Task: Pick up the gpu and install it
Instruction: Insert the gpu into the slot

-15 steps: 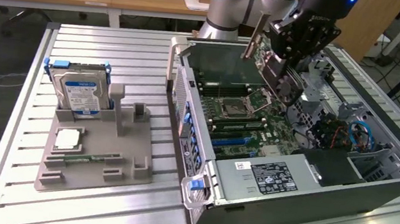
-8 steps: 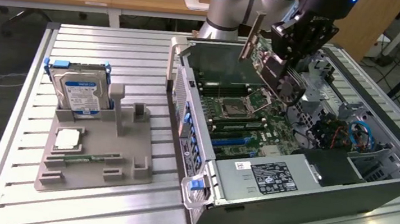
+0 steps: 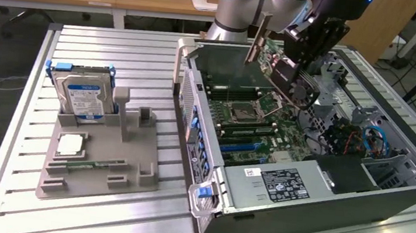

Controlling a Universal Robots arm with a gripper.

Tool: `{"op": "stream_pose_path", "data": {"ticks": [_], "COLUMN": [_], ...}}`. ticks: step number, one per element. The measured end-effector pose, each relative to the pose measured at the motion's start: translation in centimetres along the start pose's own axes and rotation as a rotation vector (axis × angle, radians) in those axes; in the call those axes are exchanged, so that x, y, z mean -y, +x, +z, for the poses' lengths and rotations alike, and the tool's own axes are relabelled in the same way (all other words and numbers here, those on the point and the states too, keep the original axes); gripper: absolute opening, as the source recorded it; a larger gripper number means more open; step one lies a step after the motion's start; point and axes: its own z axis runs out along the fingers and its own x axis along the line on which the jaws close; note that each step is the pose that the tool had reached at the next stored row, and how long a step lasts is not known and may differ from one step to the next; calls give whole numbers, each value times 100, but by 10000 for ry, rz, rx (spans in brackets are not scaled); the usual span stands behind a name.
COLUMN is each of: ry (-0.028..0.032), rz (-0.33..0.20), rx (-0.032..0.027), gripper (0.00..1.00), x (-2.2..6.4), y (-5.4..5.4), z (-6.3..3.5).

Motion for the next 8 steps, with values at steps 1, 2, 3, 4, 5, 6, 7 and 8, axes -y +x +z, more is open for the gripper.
{"op": "stream_pose_path", "data": {"ticks": [1,2,3,4,5,6,7,8], "ry": [3,6,9,12,15,17,20,23], "rz": [-125,-252,-381,-507,-641,-767,-897,-1021], "rx": [-6,-11,-16,-22,-27,-32,-37,-42], "gripper": [26,26,26,26,26,26,26,26], "x": [0,0,0,0,0,0,0,0], "y": [0,0,-1,-1,-1,-1,-1,-1], "z": [0,0,0,0,0,0,0,1]}}
